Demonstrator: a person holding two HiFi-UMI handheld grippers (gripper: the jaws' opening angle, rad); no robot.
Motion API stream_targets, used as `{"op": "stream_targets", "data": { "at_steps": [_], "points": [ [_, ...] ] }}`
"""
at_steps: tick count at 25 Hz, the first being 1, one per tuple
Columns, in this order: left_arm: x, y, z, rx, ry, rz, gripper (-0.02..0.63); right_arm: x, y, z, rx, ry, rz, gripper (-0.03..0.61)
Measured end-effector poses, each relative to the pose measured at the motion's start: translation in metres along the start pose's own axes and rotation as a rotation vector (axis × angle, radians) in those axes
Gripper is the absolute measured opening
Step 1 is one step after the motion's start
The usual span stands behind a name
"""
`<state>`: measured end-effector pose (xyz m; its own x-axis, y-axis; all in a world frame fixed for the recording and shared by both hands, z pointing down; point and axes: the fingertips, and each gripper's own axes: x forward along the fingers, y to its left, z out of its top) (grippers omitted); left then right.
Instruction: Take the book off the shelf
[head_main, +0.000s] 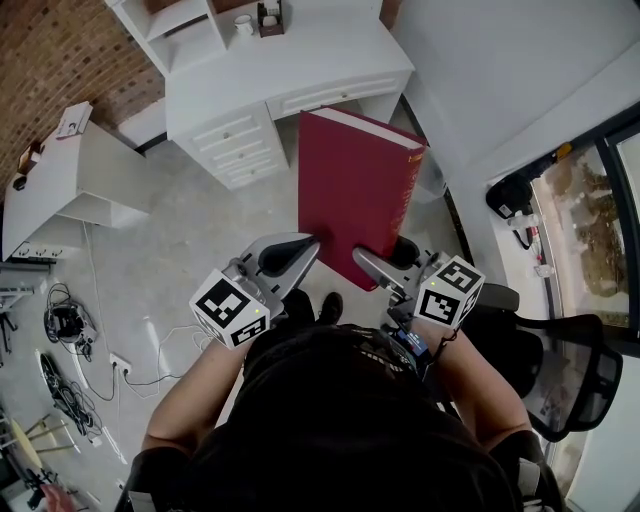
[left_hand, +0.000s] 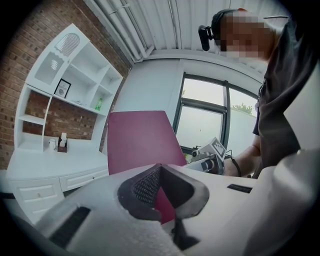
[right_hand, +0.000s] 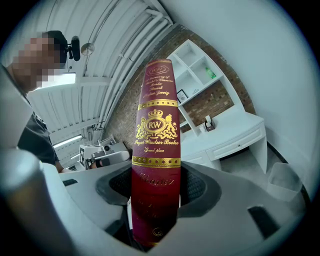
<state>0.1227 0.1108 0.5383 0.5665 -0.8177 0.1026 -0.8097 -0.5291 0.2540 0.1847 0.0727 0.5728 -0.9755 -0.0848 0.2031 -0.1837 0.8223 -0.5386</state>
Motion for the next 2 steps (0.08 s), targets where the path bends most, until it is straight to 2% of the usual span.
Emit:
{"op": "stream_targets", "data": {
  "at_steps": [2],
  "points": [
    [0.0002, -0.0007, 0.0, 0.008, 0.002, 0.003, 0.008, -0.0002, 0.0007, 0.0001, -0.002, 0.001, 0.005, 0.233]
  ]
}}
